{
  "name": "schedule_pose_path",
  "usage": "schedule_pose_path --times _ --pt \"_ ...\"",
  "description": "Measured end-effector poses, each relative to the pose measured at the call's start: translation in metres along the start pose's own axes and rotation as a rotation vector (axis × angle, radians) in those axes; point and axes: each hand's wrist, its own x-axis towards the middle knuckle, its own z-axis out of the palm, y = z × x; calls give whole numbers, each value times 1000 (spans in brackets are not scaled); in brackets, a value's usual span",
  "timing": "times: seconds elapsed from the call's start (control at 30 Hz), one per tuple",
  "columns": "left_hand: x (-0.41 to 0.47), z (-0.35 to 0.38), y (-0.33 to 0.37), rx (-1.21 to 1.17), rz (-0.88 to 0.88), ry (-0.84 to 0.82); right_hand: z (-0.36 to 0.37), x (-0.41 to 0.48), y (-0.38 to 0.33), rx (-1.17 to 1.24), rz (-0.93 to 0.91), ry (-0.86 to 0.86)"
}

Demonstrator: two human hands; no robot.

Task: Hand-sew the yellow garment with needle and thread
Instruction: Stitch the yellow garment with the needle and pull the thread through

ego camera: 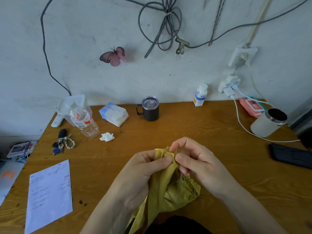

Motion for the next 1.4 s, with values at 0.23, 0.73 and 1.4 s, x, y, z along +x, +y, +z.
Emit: schedule_pose_path --times 0.23,0.73,1.4 --pt "-1 5 -4 60 45 94 -1 0 -1 -164 -21 46" --pt "0 10 -5 232 75 225 18 4 4 -736 -556 460" --pt "9 17 -7 169 70 319 21 16 23 -764 -583 539"
